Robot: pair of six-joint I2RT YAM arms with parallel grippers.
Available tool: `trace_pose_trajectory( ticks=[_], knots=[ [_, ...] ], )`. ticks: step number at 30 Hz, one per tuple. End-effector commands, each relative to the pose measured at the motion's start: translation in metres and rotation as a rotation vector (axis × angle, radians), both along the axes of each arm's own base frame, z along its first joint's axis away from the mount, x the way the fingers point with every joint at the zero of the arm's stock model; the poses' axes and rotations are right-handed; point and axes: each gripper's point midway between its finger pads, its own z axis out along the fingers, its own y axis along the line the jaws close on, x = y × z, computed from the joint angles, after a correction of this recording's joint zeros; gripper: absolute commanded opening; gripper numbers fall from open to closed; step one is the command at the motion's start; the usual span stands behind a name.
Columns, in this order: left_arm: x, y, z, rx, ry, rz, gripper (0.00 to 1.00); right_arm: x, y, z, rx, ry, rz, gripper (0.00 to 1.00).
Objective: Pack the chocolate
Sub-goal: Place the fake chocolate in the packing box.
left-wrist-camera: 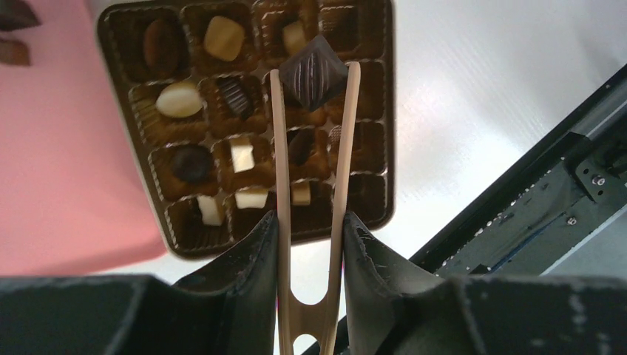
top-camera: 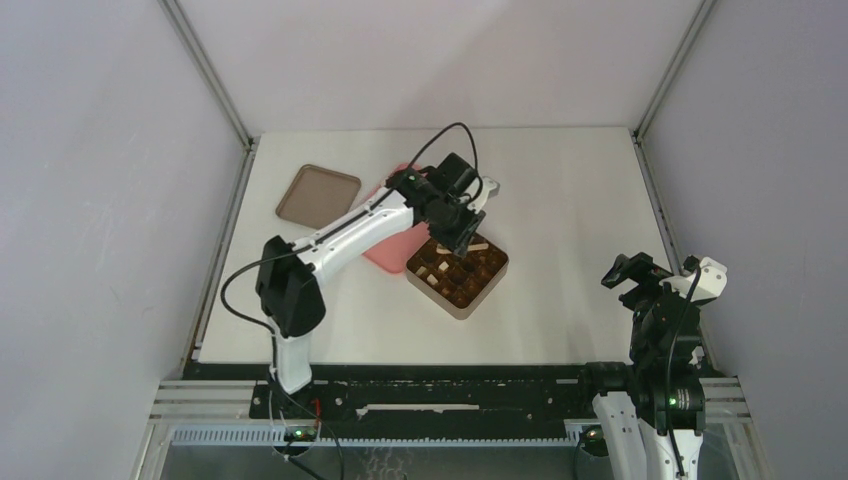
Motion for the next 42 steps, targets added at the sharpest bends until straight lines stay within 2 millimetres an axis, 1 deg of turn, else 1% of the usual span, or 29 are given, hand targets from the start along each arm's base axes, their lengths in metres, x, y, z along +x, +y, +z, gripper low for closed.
trace_pose_trajectory(
  ticks=[1,6,9,17,21,23,27,34,39,42],
  knots=[
    [0.005,-0.031,0.008,-0.063,-0.02,-0.023,0.22,0.001,0.0,0.01,-0.018,-0.041,0.006,1.0],
    [-0.003,-0.051,-0.004,-0.075,-0.009,-0.058,0.22,0.001,0.0,0.01,-0.018,-0.041,0.007,1.0],
    [-0.007,-0.059,-0.012,-0.072,0.005,-0.077,0.23,0.001,0.0,0.011,-0.018,-0.042,0.007,1.0],
    [-0.01,-0.067,-0.027,-0.051,0.019,-0.097,0.29,0.001,0.0,0.011,-0.018,-0.042,0.007,1.0],
    [-0.008,-0.068,-0.031,-0.047,0.019,-0.097,0.36,0.001,0.0,0.011,-0.018,-0.044,0.007,1.0],
    [-0.006,-0.069,-0.03,-0.046,0.006,-0.092,0.39,0.001,0.0,0.011,-0.018,-0.042,0.007,1.0],
    [-0.002,-0.07,-0.028,-0.046,-0.011,-0.084,0.43,0.001,0.0,0.011,-0.018,-0.042,0.007,1.0],
    [0.002,-0.068,-0.022,-0.044,-0.033,-0.071,0.46,0.001,0.0,0.01,-0.017,-0.04,0.007,1.0],
    [0.009,-0.058,0.003,-0.052,-0.102,-0.05,0.43,0.002,0.0,0.01,-0.017,-0.037,0.004,1.0],
    [0.017,-0.044,0.015,-0.044,-0.125,-0.015,0.43,0.002,0.0,0.009,-0.017,-0.036,0.005,1.0]
  ],
)
